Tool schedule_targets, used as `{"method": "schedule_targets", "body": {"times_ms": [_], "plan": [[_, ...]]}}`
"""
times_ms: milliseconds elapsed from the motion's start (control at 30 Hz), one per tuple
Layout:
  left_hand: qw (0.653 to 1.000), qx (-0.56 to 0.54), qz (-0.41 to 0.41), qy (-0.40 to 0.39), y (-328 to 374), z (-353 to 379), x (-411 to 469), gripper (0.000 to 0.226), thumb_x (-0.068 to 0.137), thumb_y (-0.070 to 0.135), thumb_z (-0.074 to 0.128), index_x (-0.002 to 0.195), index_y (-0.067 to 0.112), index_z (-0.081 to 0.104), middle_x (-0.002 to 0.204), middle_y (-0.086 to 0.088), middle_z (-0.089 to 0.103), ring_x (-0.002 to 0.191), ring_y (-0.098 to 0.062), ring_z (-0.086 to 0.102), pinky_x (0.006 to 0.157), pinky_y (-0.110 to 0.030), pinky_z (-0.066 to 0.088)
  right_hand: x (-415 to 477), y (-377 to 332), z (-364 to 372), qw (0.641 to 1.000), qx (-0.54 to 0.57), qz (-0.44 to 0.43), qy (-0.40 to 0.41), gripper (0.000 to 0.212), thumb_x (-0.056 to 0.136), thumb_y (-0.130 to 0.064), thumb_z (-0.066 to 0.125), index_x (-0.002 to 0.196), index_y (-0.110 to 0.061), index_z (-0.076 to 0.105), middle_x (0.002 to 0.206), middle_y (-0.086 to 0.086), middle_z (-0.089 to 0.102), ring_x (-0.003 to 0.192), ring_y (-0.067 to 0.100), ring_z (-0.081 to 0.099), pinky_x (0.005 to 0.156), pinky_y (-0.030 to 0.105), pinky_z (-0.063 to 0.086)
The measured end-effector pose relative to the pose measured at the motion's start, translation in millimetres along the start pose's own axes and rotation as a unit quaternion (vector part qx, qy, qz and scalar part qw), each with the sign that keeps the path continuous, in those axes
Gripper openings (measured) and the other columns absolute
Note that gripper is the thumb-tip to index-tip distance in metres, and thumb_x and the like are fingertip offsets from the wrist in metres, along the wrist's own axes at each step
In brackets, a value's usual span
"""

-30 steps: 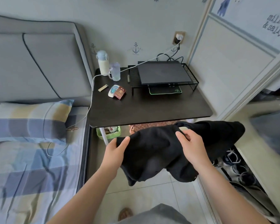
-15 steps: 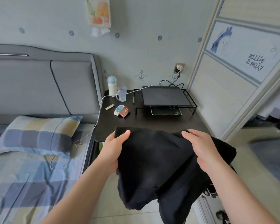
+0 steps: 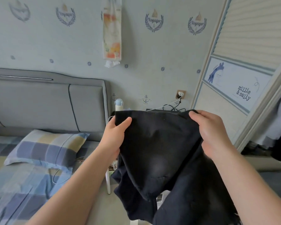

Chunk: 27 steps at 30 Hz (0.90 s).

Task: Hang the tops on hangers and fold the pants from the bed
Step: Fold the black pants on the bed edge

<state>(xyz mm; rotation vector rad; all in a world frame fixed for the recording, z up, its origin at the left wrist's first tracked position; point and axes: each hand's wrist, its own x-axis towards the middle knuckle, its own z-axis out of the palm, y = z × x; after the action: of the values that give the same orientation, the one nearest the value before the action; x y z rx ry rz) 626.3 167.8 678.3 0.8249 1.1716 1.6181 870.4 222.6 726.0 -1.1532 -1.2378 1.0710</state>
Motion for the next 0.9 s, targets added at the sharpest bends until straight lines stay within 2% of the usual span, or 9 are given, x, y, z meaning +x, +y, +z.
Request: {"method": "schedule_targets", "body": {"times_ms": [100, 233, 300, 433, 500, 567, 700, 800, 900], "plan": [[0.999, 0.007, 0.041, 0.011, 28, 9, 3, 0.014, 0.098, 0.026, 0.064, 0.111, 0.024, 0.069, 0.101, -0.003, 0.078, 0.092, -0.021, 0.076, 0.069, -0.034, 0.061, 7, -33, 4, 0.999, -0.011, -0.05, -0.016, 0.017, 0.092, -0.017, 0.065, 0.089, -0.002, 0.071, 0.102, 0.026, 0.068, 0.083, 0.026, 0.066, 0.078, 0.037, 0.049], [0.995, 0.012, 0.098, 0.027, 76, 15, 5, 0.015, 0.098, 0.027, 0.064, 0.112, 0.025, 0.068, 0.101, 0.001, 0.078, 0.09, -0.017, 0.076, 0.066, -0.03, 0.061, 8, -84, 24, 0.991, -0.012, -0.124, -0.049, 0.022, 0.094, -0.018, 0.063, 0.078, -0.024, 0.078, 0.086, 0.004, 0.077, 0.081, 0.017, 0.071, 0.073, 0.032, 0.055], [0.991, 0.014, 0.128, 0.04, 106, 14, 4, 0.014, 0.097, 0.028, 0.064, 0.111, 0.026, 0.067, 0.098, 0.005, 0.078, 0.088, -0.014, 0.076, 0.063, -0.027, 0.061, 7, -113, 37, 0.985, -0.006, -0.163, -0.059, 0.023, 0.093, -0.019, 0.063, 0.076, -0.026, 0.077, 0.087, 0.008, 0.076, 0.079, 0.016, 0.069, 0.074, 0.033, 0.054], [0.976, 0.021, 0.206, 0.075, 179, 3, -8, 0.014, 0.096, 0.028, 0.066, 0.11, 0.026, 0.067, 0.096, 0.006, 0.078, 0.088, -0.014, 0.076, 0.067, -0.03, 0.061, -2, -176, 72, 0.968, 0.028, -0.236, -0.085, 0.019, 0.084, -0.026, 0.064, 0.086, -0.009, 0.072, 0.083, 0.018, 0.066, 0.078, 0.02, 0.059, 0.073, 0.036, 0.048], [0.962, 0.034, 0.252, 0.095, 217, -9, -17, 0.015, 0.096, 0.028, 0.065, 0.11, 0.025, 0.068, 0.098, 0.004, 0.078, 0.091, -0.015, 0.076, 0.072, -0.034, 0.062, -9, -207, 95, 0.957, 0.048, -0.27, -0.1, 0.024, 0.082, -0.027, 0.063, 0.087, -0.004, 0.07, 0.08, 0.01, 0.062, 0.076, 0.019, 0.056, 0.072, 0.035, 0.045], [0.947, 0.052, 0.295, 0.119, 255, -26, -29, 0.015, 0.096, 0.028, 0.064, 0.11, 0.026, 0.068, 0.099, 0.005, 0.078, 0.092, -0.015, 0.075, 0.073, -0.035, 0.062, -18, -237, 121, 0.945, 0.062, -0.299, -0.115, 0.018, 0.084, -0.025, 0.063, 0.084, -0.009, 0.073, 0.079, 0.006, 0.066, 0.076, 0.018, 0.059, 0.072, 0.034, 0.048], [0.909, 0.093, 0.369, 0.171, 325, -78, -60, 0.011, 0.095, 0.029, 0.064, 0.105, 0.029, 0.068, 0.095, 0.007, 0.078, 0.086, -0.013, 0.076, 0.064, -0.031, 0.061, -42, -285, 183, 0.919, 0.092, -0.348, -0.161, 0.016, 0.092, -0.017, 0.061, 0.088, -0.005, 0.072, 0.079, 0.01, 0.062, 0.072, 0.018, 0.056, 0.067, 0.032, 0.046], [0.878, 0.127, 0.407, 0.216, 376, -130, -89, 0.014, 0.091, 0.033, 0.066, 0.104, 0.03, 0.069, 0.096, 0.005, 0.078, 0.087, -0.016, 0.076, 0.067, -0.035, 0.062, -70, -316, 234, 0.9, 0.108, -0.371, -0.2, 0.019, 0.093, -0.015, 0.059, 0.092, 0.002, 0.069, 0.079, 0.015, 0.06, 0.072, 0.02, 0.056, 0.066, 0.034, 0.045], [0.85, 0.155, 0.436, 0.252, 424, -185, -120, 0.021, 0.084, 0.037, 0.07, 0.103, 0.027, 0.07, 0.095, 0.002, 0.078, 0.088, -0.02, 0.076, 0.07, -0.04, 0.062, -109, -341, 287, 0.884, 0.133, -0.378, -0.241, 0.017, 0.094, -0.016, 0.059, 0.089, -0.008, 0.074, 0.089, 0.018, 0.071, 0.076, 0.025, 0.067, 0.071, 0.037, 0.055]]}}
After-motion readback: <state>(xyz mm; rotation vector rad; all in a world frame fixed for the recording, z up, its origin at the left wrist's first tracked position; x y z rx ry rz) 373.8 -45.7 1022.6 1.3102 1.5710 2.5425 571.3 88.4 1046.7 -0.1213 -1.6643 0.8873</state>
